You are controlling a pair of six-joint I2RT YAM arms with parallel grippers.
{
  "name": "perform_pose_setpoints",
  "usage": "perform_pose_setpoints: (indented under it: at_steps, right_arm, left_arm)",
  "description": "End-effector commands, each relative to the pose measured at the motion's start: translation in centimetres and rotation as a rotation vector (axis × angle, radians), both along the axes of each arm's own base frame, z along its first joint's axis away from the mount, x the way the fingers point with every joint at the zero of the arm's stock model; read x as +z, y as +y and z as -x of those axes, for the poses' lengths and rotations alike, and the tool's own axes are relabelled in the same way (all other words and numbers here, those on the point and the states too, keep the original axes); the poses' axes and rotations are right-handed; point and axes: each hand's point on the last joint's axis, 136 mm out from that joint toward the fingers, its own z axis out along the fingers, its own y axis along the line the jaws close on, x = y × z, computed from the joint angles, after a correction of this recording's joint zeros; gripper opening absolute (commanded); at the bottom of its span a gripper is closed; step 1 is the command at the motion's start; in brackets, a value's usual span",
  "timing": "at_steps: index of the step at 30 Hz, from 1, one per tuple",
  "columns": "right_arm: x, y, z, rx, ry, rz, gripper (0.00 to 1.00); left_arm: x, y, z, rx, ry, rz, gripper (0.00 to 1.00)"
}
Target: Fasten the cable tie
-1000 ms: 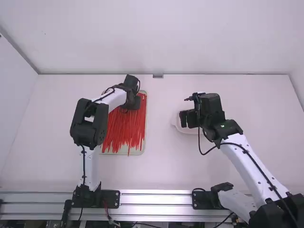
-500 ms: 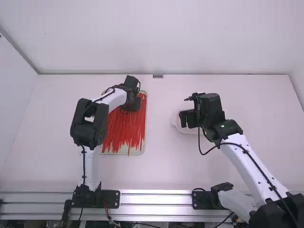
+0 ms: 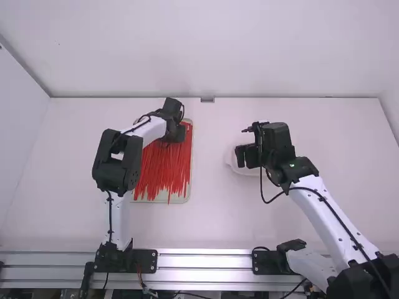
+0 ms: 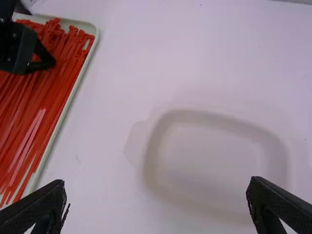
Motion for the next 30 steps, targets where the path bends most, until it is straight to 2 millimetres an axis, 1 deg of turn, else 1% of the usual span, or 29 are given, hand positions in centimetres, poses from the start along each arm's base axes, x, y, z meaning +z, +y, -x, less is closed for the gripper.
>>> perform_pose_setpoints:
  at_steps: [1,4,7,10,13,19,23,27,30]
  right_arm:
    - [0.3,0.0,0.2,0.003,-0.008,-0.005,0.98]
    - [0.3,0.0,0.2,0.003,-0.011,-0.006,0.98]
    - [0.3,0.0,0.2,0.002,-0.011,-0.006,0.98]
    - [0.3,0.0,0.2,0.003,-0.011,-0.006,0.98]
    - [0.3,0.0,0.2,0.003,-0.01,-0.006,0.98]
    - [0.2,0.0,0.2,0.003,-0.008,-0.005,0.98]
    - [0.3,0.0,0.2,0.003,-0.008,-0.005,0.98]
    - [0.2,0.0,0.2,0.003,-0.008,-0.005,0.98]
    - [0.2,0.0,0.2,0.003,-0.007,-0.005,0.98]
  left_arm:
    - [-1.0,-0.3,1.2,-0.003,0.04,-0.002,0.13]
    - [-1.0,-0.3,1.2,-0.002,0.043,-0.003,0.14]
    - [-0.7,-0.2,1.3,-0.003,0.054,-0.006,0.17]
    - [-0.1,-0.2,1.2,-0.008,0.062,-0.013,0.18]
    - [0.0,-0.2,1.2,-0.007,0.062,-0.012,0.18]
    - [-0.1,-0.1,1.5,-0.004,0.078,-0.016,0.19]
    - [-0.1,-0.1,1.4,-0.003,0.07,-0.015,0.2]
    - [0.0,-0.2,1.3,-0.004,0.069,-0.014,0.24]
    - [0.0,-0.3,1.4,-0.007,0.071,-0.013,0.25]
